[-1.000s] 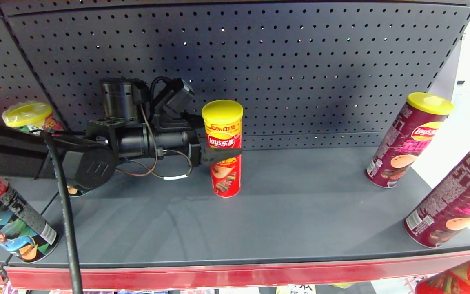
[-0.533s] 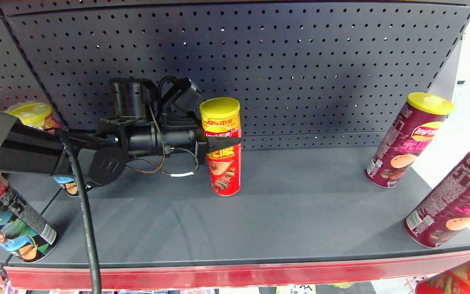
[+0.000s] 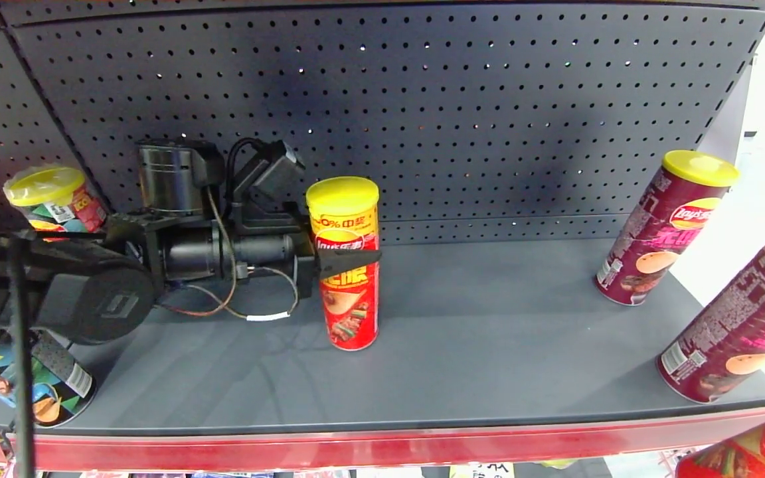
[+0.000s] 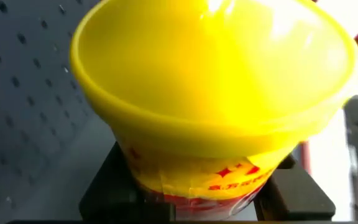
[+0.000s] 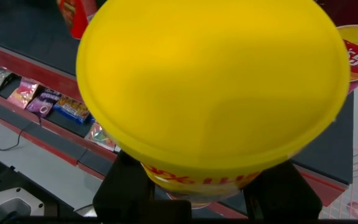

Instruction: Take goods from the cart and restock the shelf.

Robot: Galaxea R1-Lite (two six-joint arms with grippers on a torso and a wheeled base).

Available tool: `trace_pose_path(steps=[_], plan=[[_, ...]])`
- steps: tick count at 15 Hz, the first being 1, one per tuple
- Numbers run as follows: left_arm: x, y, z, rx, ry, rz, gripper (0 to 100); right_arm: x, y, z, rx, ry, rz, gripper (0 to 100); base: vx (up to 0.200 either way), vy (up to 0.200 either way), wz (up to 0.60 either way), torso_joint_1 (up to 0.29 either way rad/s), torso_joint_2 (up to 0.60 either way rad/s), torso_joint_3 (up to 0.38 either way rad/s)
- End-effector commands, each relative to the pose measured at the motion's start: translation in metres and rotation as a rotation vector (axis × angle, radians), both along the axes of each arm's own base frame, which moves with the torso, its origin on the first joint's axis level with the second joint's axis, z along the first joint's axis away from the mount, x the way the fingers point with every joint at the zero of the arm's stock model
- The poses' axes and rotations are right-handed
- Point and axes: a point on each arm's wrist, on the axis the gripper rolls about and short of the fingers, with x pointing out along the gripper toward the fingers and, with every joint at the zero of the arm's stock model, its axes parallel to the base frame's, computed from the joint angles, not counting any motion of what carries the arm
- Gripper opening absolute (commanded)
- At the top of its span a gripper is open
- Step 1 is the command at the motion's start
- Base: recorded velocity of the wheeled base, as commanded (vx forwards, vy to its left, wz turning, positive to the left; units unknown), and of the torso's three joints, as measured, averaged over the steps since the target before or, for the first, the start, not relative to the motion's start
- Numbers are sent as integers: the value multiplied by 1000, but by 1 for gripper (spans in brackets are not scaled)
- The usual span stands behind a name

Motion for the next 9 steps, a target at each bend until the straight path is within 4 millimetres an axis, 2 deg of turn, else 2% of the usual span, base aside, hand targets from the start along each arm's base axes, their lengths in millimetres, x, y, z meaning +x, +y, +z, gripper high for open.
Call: trace_pose_path(steps=[1,4,9], plan=[[-36,15,14,-14,-23,6,0,0,0,0,0,1,1,0,0,0,0,0,0,0],[-57,19,6,6,1,30,0,1,0,0,0,4,8,0,0,0,0,0,0,0],[-66,9,0,19,10,9,0,1,0,0,-1,6,8,0,0,0,0,0,0,0]])
